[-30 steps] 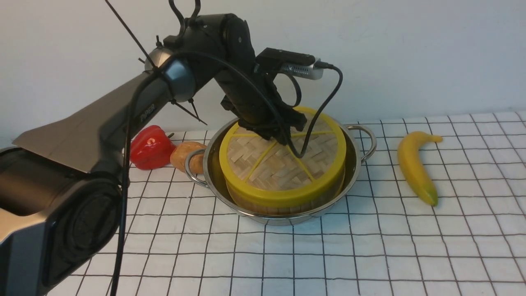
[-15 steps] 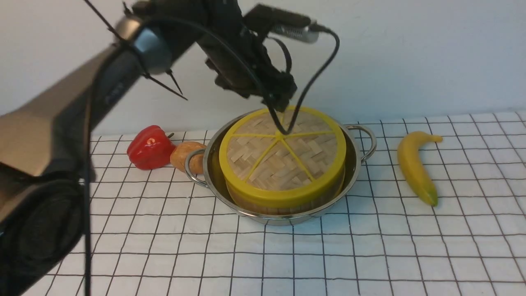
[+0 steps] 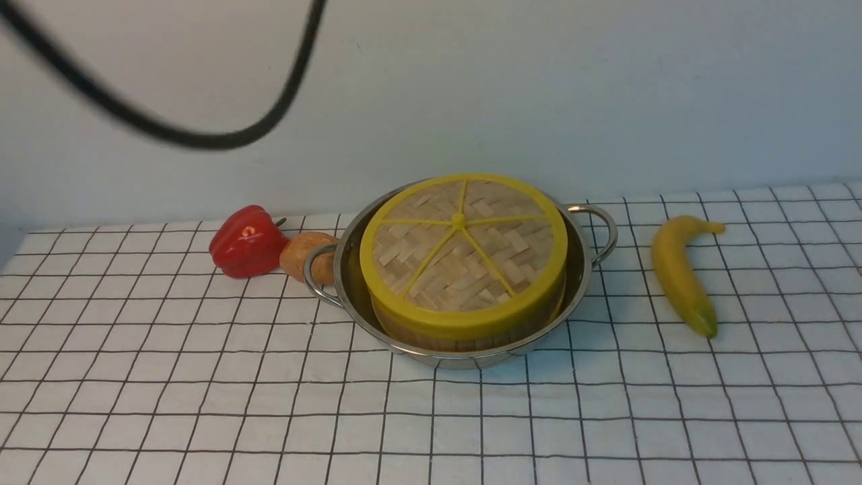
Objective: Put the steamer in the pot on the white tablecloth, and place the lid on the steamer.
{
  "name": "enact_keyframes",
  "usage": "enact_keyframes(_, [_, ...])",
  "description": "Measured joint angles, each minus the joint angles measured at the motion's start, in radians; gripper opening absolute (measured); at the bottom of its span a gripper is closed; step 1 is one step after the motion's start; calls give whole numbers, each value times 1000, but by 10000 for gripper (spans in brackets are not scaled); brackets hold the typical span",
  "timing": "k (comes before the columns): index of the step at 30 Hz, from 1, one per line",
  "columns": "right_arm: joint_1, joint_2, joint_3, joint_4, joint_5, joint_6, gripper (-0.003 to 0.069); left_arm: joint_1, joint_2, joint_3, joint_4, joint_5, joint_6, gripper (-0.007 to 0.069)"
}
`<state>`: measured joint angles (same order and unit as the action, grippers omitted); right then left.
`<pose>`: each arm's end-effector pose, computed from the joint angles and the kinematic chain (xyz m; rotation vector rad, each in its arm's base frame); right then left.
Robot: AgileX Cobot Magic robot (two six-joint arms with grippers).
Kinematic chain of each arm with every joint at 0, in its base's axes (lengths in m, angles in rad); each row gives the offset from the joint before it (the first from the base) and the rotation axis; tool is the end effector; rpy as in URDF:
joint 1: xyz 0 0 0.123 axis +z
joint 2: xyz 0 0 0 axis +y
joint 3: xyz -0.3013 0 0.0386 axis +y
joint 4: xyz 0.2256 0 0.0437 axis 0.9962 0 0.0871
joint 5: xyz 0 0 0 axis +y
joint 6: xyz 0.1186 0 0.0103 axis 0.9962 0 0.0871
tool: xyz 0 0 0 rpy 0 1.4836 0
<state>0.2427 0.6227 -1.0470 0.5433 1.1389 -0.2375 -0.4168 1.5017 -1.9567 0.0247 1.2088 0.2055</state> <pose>0.0391 0.0673 0.4064 -0.5333 2.0667 0.6696 0.2705 -0.1168 0.4910 0.6827 2.1318 -0.0842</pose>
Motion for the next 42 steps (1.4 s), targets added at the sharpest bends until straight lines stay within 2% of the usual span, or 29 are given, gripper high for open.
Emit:
enact_keyframes(2, [0,0,0,-14,-8,-4,141,0,-93,99,0,0,6,-23])
enact_keyframes(4, [0,0,0,-38,-24,-5,146,0,-236,300,9,-17,8,-23])
enact_keyframes(6, [0,0,0,-63,-44,-5,151,0,-362,490,11,-100,8,-23])
enact_keyframes(8, [0,0,0,-72,-54,-5,153,0,-417,579,9,-147,3,-23])
enact_keyframes(9, [0,0,0,-90,-72,-5,155,0,-513,721,-2,-236,-13,-23])
enact_keyframes(11, [0,0,0,-105,-90,-5,156,0,-590,860,-15,-304,-33,-23])
enact_keyframes(15, [0,0,0,-102,-127,-5,165,0,-734,1145,-34,-475,-117,-22])
enact_keyframes(17, [0,0,0,-71,-145,-5,169,0,-781,1217,-36,-527,-160,-22])
enact_keyframes(24, [0,0,0,37,-155,-5,184,0,-848,1232,-40,-581,-205,-19])
enact_keyframes(34, [0,0,0,71,-157,-5,205,0,-848,1232,-3,-580,-190,-8])
enact_keyframes(38, [0,0,0,77,-157,-5,216,0,-848,1232,134,-581,-141,-8])
enact_keyframes(39, [0,0,0,78,-157,-5,218,4,-851,1232,191,-582,-143,-8])
enact_keyframes(42, [0,0,0,78,-157,-5,225,41,-869,1232,245,-597,-180,-8])
